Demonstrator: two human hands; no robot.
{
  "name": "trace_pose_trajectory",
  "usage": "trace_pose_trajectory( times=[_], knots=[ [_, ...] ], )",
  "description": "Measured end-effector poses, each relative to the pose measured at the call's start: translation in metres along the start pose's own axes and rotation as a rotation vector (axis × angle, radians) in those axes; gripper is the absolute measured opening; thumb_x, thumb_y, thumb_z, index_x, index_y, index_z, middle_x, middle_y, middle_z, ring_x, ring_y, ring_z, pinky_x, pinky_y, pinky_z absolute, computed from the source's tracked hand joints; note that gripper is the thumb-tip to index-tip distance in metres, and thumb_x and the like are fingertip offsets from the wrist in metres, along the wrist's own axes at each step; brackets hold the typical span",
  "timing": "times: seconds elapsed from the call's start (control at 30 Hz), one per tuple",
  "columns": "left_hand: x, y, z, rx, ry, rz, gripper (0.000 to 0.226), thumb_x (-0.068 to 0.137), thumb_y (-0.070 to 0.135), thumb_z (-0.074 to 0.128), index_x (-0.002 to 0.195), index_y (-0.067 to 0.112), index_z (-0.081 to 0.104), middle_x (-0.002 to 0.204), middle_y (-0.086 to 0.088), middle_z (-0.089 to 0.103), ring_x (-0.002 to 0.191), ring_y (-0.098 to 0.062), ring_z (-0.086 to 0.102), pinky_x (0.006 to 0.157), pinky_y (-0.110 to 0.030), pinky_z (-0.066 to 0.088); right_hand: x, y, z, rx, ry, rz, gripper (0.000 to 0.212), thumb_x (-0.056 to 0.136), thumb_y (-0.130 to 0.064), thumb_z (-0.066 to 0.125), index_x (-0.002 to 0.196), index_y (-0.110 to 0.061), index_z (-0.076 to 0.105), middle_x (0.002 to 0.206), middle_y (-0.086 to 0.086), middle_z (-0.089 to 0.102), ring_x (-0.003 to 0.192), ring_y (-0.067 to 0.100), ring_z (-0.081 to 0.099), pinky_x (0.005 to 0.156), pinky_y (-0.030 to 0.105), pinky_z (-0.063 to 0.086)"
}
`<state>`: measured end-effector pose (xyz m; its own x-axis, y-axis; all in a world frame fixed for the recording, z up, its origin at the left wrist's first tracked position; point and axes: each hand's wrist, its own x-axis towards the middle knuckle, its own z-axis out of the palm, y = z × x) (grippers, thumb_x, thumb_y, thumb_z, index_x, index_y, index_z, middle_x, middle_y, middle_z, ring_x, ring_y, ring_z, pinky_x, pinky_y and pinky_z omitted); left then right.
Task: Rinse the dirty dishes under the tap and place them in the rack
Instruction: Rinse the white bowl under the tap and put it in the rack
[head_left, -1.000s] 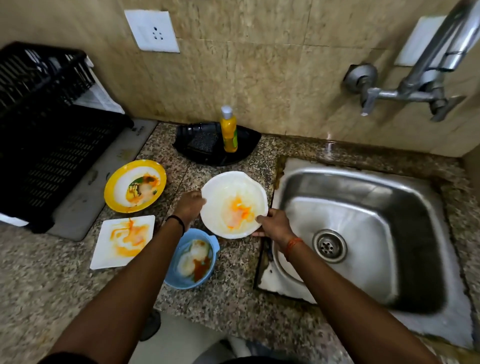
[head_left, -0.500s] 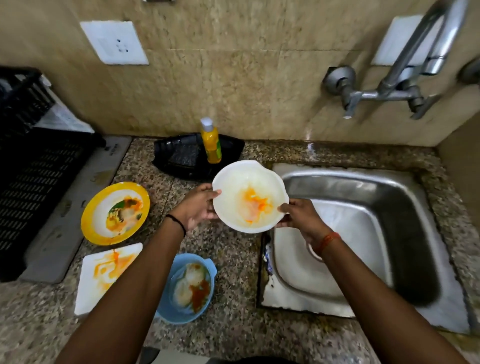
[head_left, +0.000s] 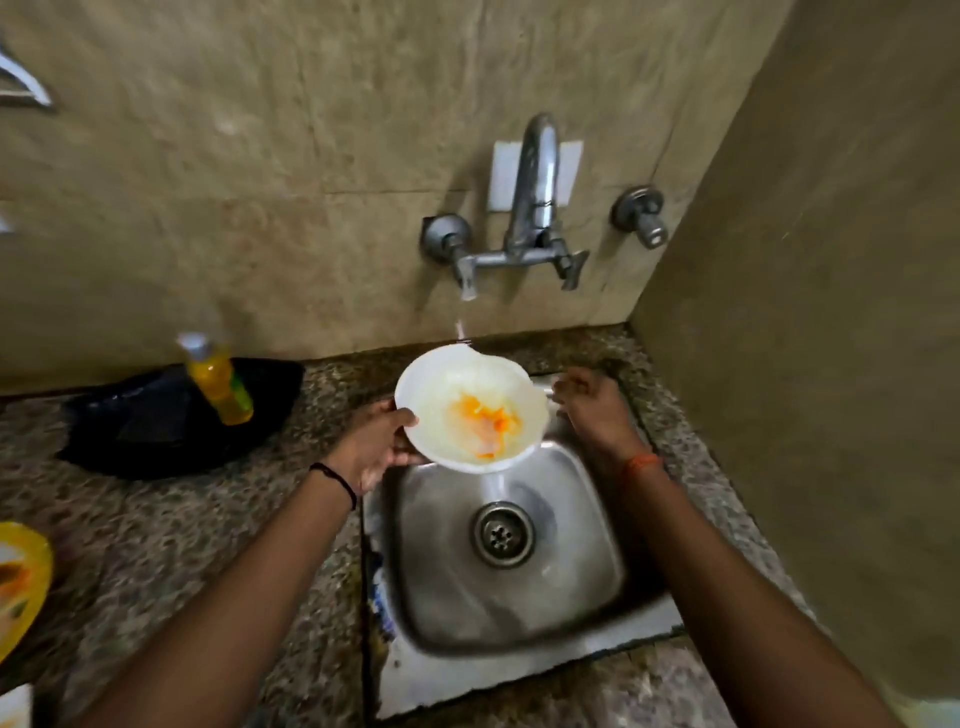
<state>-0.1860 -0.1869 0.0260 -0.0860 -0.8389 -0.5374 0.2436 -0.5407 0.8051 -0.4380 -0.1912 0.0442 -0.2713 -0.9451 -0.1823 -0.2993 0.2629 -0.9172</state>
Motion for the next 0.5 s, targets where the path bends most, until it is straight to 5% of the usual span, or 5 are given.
trace_pose_trajectory(
  times=[0.1,0.27,0.5],
  knots=[
    [0.005,-0.002,0.035,-0.056,0.025,0.027,0.025,0.092,-0.004,0.046,0.112,0.009,0.052,0.092,-0.012,0.065,0.078,-0.028,0.064,0.051,-0.038,0.059,0.027,-0.026,-0.031,-0.116,0.146,-0.148,0.029,0.088,-0.018,0.063,0.110,0.001,0.064,0.105,0.010,0.068,0.094,0.014,0.056,0.081,0.022,0.042],
    [0.010,-0.012,0.070,-0.155,0.073,0.038,0.028,0.090,-0.005,0.047,0.114,0.007,0.053,0.098,-0.016,0.065,0.078,-0.030,0.066,0.052,-0.037,0.059,0.076,-0.058,-0.043,-0.245,0.149,-0.215,0.051,0.089,-0.026,0.061,0.134,-0.003,0.051,0.128,0.017,0.061,0.122,0.029,0.054,0.103,0.034,0.042],
    [0.005,-0.017,0.086,-0.236,0.116,0.079,0.031,0.090,-0.005,0.047,0.119,0.006,0.053,0.106,-0.019,0.066,0.081,-0.031,0.069,0.056,-0.042,0.060,0.100,-0.084,-0.022,-0.498,0.187,-0.402,0.032,0.092,-0.034,0.056,0.100,-0.006,0.070,0.102,0.020,0.069,0.099,0.037,0.061,0.079,0.034,0.045]
  ],
)
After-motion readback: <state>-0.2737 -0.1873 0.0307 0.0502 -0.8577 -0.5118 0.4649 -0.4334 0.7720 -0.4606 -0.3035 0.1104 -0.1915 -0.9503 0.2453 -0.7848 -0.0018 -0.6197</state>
